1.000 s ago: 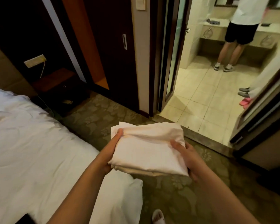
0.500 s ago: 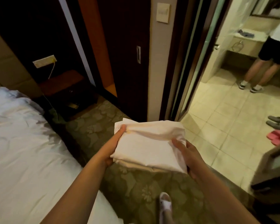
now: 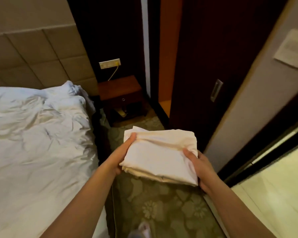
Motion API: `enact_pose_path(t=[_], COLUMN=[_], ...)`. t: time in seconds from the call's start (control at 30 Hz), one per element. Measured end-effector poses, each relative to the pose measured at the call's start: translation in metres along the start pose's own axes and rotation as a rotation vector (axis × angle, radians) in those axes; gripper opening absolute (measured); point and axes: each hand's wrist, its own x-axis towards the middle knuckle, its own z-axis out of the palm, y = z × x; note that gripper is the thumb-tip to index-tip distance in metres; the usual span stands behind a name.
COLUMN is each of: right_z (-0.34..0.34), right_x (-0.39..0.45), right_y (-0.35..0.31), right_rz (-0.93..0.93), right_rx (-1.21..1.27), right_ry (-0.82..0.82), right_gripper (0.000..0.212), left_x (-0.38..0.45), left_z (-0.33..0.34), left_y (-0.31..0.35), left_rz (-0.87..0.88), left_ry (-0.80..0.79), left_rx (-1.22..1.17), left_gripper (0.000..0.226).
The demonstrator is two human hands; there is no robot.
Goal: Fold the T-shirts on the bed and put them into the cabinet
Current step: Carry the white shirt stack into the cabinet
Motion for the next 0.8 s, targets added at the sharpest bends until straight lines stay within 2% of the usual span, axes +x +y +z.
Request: enact_pose_path(t=[0.27, 0.3, 0.4, 0.5, 0.6, 0.73, 0.8], right_z=[0.095, 0.106, 0.147, 0.175, 0.196, 0.220, 0.227], right_x=[0.173, 0.188, 0.245, 0.297, 0.350, 0.440, 0.481], right_y=[-0.081, -0.091, -0.129, -0.154, -0.174, -0.202, -0.213], right_rz=[0.018, 0.015, -0.026, -0.018, -0.009, 0.000, -0.002], right_rx=[-0.051, -0.056, -0.045, -0.012, 0.043, 0.040, 0.053], right_ry=[-0.010, -0.004, 0.038, 0.076, 0.116, 0.135, 0.137], right_gripper=[0.072, 0.072, 0.052, 0.054, 0.046, 0.063, 0.065], left_x=[0.150, 0.165, 0.227, 0.279, 0.334, 0.419, 0.455], left_z=[-0.069, -0.074, -0.100, -0.115, -0.127, -0.141, -0.146], left_y=[0.126, 0.143, 0.202, 0.254, 0.294, 0.339, 0.358], left_rz=[0.034, 0.027, 0.032, 0.047, 0.023, 0.031, 0.046], left_ry=[-0.005, -0.022, -0.073, -0.098, -0.097, -0.086, -0.048], left_rx=[-0.031, -0.026, -0.019, 0.018, 0.036, 0.064, 0.094], left_gripper=[0.068, 0.069, 0.069, 0.075, 0.076, 0.075, 0.082])
